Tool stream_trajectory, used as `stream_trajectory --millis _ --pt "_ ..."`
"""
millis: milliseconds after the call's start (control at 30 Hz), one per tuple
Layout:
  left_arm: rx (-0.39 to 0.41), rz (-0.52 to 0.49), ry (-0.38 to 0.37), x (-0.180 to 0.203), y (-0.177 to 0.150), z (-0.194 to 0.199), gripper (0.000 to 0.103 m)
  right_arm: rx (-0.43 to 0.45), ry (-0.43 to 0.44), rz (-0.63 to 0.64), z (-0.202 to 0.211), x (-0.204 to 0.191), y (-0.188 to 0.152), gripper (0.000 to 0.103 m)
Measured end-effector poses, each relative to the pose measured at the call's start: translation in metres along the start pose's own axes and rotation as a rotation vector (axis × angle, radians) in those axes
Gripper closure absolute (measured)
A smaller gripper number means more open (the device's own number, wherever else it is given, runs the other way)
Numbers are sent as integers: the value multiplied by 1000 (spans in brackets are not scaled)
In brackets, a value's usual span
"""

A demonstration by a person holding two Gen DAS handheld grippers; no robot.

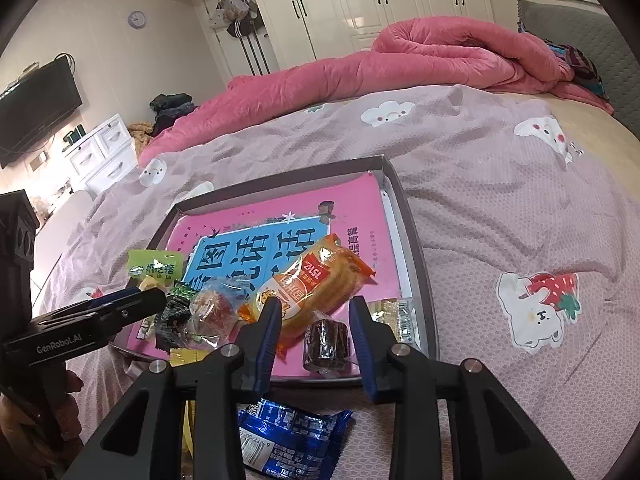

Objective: Organize snacks
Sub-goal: 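Withdraw both tools from the tray toward the snacks on the bedspread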

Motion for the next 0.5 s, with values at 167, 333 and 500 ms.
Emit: stream_trajectory --millis 167,333,500 --pt "8 8 -7 -1 0 5 31 9 10 0 3 -1 1 64" --pt "19 11 -14 -1 0 11 29 18 20 3 5 -3 2 62" --pt "28 11 -17 -1 1 18 28 30 33 10 8 -6 3 58"
Point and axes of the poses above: each gripper's, at about its wrist camera, not at the fingertips, and z roughly against the way its jaws point, x to its right, y to its top, the point moved 1 cm from there along -z, roughly the way its jaws point, and after that the axes turned 3 degrees about -z, right-handed, at the moved point
